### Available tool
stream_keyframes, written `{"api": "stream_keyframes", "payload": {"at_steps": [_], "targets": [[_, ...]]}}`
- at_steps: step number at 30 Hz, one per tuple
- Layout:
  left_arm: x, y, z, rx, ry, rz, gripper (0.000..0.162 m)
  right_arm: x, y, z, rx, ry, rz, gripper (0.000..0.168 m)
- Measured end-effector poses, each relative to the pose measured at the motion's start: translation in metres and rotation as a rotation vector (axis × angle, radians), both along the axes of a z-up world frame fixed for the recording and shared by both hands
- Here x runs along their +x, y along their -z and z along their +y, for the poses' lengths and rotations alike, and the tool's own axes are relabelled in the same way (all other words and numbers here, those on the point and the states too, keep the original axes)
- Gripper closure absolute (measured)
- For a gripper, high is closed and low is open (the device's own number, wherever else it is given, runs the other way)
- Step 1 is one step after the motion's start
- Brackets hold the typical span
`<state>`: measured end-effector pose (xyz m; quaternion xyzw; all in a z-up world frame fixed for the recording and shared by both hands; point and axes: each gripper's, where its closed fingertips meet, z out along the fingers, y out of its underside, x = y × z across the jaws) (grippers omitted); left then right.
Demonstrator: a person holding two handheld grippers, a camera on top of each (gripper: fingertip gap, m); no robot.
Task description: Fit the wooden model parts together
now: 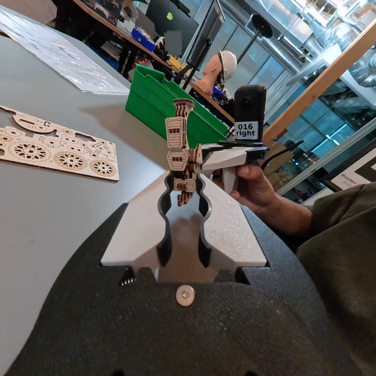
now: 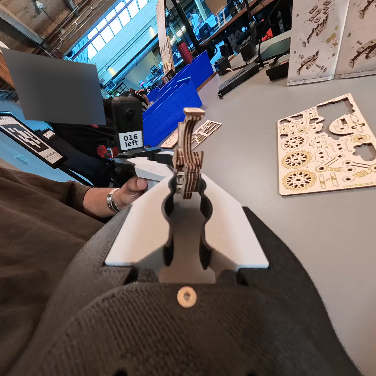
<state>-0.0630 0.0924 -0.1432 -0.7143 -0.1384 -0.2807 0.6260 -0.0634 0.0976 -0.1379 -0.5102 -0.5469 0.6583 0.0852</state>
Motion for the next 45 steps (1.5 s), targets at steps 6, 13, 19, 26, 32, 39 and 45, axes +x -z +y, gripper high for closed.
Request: {"api": "stream_keyframes", "payload": {"at_steps": [6, 13, 19, 26, 32, 39, 45], "targets": [[0.000, 0.002, 0.000, -0.013, -0.009, 0.031, 0.143, 0.000, 0.002, 0.000, 0.010, -0.001, -0.010, 0.153], [0.000, 0.005, 0.001, -0.020, -0.023, 0.068, 0.142, -0.001, 0.005, 0.001, 0.018, 0.007, -0.025, 0.154], [0.000, 0.006, 0.002, -0.014, -0.026, 0.063, 0.142, -0.001, 0.005, 0.002, 0.051, 0.028, -0.025, 0.154], [0.000, 0.002, 0.001, 0.004, -0.023, 0.070, 0.142, -0.001, 0.001, 0.001, 0.086, 0.040, -0.003, 0.155], [0.005, -0.016, -0.006, 0.117, 0.018, 0.112, 0.143, 0.005, -0.019, -0.006, 0.159, 0.022, 0.137, 0.158], [0.022, -0.042, -0.020, 0.315, 0.056, 0.355, 0.143, 0.019, -0.038, -0.022, 0.294, -0.027, 0.305, 0.149], [0.030, -0.050, -0.026, 0.416, 0.058, 0.436, 0.143, 0.026, -0.047, -0.028, 0.439, -0.010, 0.418, 0.153]]}}
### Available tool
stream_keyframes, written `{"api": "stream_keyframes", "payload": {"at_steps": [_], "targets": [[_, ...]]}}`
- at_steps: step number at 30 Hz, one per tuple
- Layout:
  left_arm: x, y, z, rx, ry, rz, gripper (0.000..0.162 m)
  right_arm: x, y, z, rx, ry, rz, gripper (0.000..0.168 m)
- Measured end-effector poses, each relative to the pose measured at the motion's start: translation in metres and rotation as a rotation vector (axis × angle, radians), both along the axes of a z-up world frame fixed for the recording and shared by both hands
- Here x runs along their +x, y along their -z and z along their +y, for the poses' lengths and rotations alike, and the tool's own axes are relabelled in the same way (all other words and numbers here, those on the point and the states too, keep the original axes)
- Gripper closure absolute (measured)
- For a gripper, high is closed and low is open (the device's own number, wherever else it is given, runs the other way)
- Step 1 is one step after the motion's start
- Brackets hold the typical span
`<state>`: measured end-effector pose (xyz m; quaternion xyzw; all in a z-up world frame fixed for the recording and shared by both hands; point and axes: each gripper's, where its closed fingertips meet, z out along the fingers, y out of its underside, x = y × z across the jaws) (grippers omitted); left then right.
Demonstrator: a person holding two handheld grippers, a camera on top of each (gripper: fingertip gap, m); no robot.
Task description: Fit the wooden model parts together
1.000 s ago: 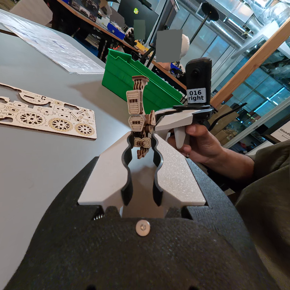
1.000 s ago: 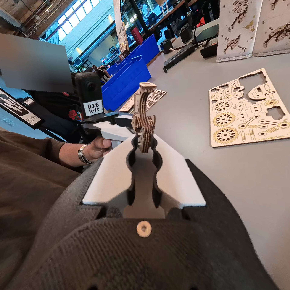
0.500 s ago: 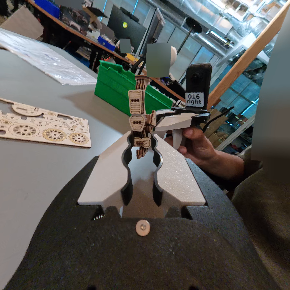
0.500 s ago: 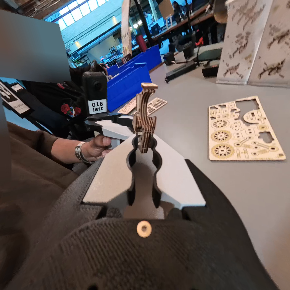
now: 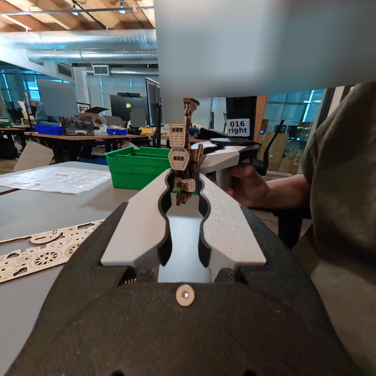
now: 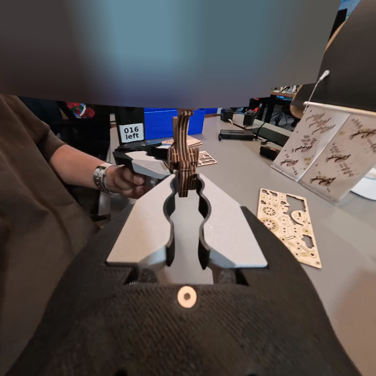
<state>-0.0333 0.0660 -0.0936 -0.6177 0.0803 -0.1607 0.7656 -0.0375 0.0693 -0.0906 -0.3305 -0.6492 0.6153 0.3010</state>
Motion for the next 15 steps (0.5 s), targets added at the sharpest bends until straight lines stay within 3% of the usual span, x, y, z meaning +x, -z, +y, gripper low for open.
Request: {"api": "stream_keyframes", "payload": {"at_steps": [15], "targets": [[0.007, -0.011, -0.011, 0.073, 0.080, -0.035, 0.143, 0.012, -0.021, -0.006, -0.003, -0.019, 0.137, 0.148]]}}
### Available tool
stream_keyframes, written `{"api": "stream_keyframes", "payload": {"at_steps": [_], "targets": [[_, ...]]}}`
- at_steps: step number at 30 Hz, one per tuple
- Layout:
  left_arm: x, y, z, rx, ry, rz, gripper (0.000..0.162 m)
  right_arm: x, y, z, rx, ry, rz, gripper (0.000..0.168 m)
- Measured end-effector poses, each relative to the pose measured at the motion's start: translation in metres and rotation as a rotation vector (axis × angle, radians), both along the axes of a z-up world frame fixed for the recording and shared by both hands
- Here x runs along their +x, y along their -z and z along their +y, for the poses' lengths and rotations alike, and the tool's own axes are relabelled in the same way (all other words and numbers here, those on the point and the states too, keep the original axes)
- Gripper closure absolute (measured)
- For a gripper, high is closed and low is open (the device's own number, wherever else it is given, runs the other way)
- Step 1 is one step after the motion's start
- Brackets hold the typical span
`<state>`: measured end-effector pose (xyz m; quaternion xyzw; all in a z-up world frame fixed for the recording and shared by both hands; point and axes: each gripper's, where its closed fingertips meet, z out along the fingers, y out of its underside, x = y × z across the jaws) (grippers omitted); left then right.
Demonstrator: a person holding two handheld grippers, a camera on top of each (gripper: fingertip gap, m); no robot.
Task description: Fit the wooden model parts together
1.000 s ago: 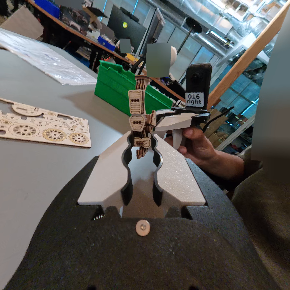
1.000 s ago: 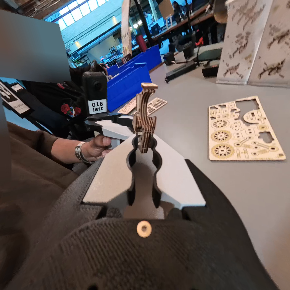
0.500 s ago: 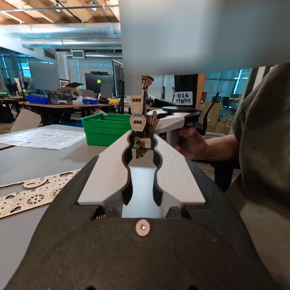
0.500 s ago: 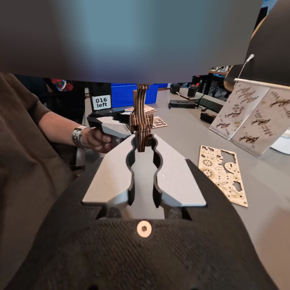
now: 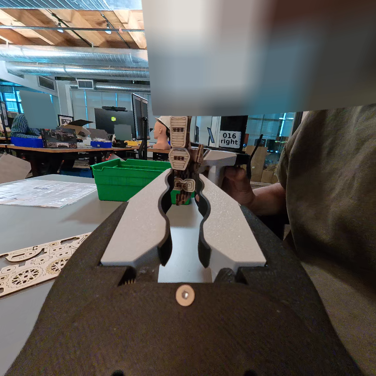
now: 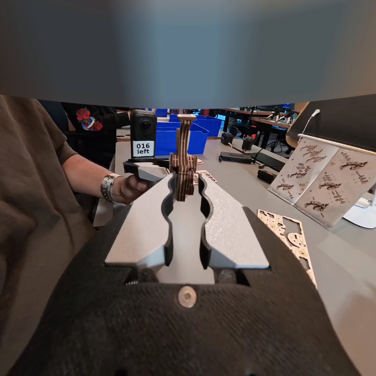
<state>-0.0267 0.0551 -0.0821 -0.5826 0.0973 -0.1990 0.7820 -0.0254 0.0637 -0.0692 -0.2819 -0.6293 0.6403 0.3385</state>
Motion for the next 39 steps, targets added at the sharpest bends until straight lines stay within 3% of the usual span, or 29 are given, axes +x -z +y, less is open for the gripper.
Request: {"api": "stream_keyframes", "payload": {"at_steps": [23, 39], "targets": [[0.005, 0.003, 0.000, 0.031, -0.073, 0.169, 0.143, 0.007, 0.005, -0.009, 0.104, -0.002, 0.034, 0.151], [0.004, 0.002, 0.002, 0.019, -0.047, 0.085, 0.143, 0.004, 0.006, -0.007, 0.133, 0.024, 0.057, 0.149]]}}
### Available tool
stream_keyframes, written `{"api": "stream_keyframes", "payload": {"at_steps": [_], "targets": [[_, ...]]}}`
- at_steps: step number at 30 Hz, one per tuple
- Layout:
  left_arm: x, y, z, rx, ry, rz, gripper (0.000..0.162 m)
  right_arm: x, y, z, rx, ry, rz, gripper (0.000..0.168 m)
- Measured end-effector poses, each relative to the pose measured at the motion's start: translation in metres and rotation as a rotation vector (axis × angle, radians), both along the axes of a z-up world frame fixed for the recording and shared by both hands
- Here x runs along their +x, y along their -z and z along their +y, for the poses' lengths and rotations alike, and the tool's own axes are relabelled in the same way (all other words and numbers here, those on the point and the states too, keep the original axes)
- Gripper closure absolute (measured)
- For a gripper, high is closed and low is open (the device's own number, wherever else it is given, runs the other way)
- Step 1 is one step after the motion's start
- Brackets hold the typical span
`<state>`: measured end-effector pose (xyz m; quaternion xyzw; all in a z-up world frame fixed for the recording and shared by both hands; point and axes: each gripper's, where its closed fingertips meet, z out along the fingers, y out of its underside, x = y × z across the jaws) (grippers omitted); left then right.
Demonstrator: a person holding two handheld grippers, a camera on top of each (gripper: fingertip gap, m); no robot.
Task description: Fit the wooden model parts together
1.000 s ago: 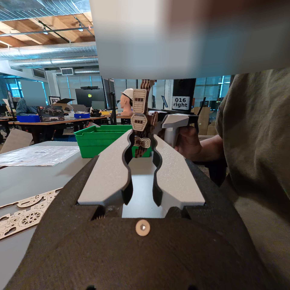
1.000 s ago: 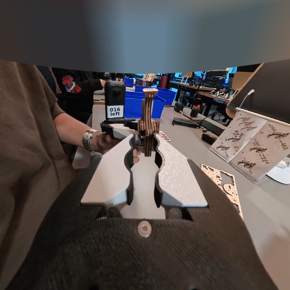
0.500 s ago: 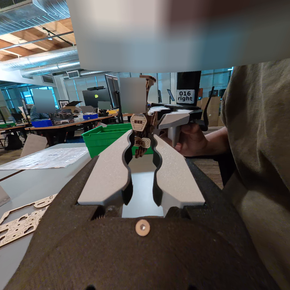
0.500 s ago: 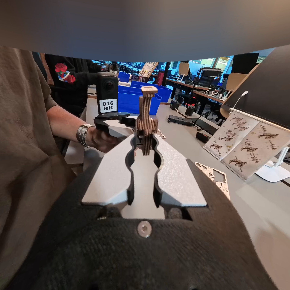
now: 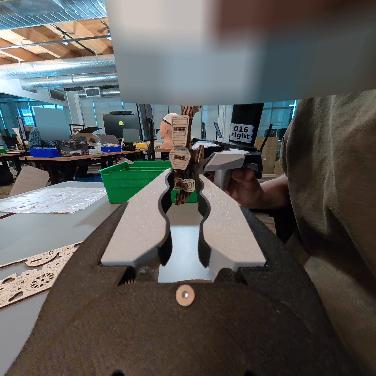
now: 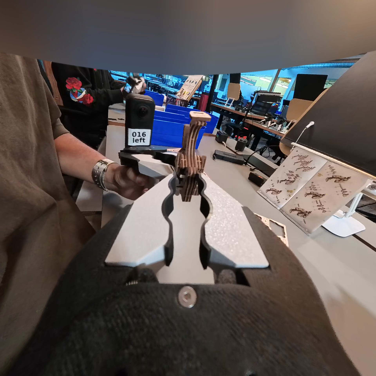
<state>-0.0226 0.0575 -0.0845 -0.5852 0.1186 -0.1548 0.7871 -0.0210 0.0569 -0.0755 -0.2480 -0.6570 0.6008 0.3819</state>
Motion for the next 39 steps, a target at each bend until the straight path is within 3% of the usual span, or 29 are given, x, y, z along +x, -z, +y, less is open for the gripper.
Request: {"api": "stream_keyframes", "payload": {"at_steps": [39], "targets": [[-0.0048, 0.0040, 0.0045, -0.043, 0.029, -0.107, 0.144, -0.0053, 0.0034, 0.0036, 0.021, 0.055, -0.038, 0.154]]}}
